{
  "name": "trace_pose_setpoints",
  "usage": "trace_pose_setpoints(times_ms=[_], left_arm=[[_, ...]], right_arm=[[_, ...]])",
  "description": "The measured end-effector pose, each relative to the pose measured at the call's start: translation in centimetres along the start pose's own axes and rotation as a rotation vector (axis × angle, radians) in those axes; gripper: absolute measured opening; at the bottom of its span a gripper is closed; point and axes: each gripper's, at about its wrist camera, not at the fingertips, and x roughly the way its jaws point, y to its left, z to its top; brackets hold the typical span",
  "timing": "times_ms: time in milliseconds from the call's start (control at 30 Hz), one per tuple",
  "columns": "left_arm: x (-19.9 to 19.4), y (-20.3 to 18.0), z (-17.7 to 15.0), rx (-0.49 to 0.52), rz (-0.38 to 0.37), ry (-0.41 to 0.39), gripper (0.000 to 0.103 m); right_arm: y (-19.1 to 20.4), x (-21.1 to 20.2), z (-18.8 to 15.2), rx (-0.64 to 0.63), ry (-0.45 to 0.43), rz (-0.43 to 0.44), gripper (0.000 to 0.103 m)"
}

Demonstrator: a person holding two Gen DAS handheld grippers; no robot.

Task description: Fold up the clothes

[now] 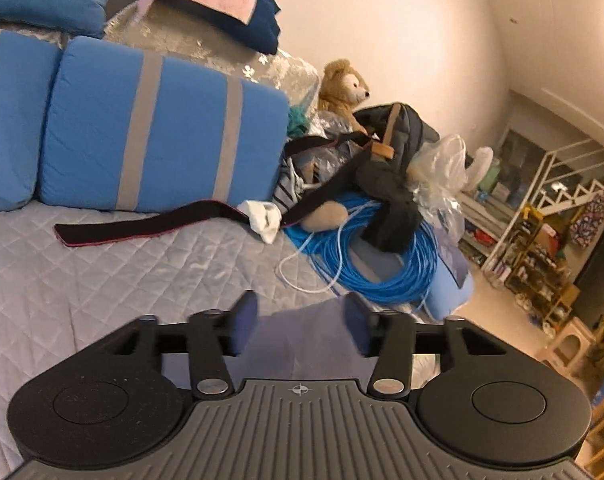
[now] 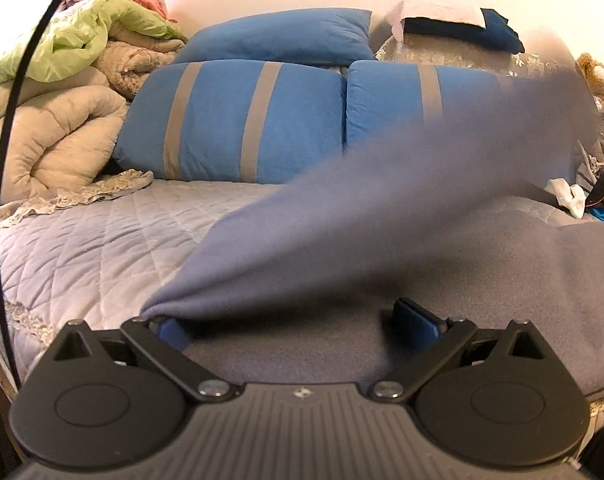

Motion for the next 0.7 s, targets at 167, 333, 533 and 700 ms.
trace_pose_setpoints(times_ms=[167,333,533,700], left_arm=[[-1.3,3.3,-0.4,-0.078,0.09,0.001,0.058],[-2.8,6.8,-1.6,-0.154,0.162,0.035,0.059],[-5.2,9.6,-2.8,-0.189,0.218,0.067,0.059],[-6.4,11.0,-3.9,-0.209,0.227,0.096,0.059]], right_arm=[[0.0,-0.1,0.0,0.002,0.002,0.002,0.103],[-0.1,-0.2,0.3,0.0,0.018,0.005,0.103],[-0.3,-0.7,1.5,-0.013,0.108,0.026,0.103],[-1.2,-2.1,3.7,-0.013,0.247,0.047,0.103]])
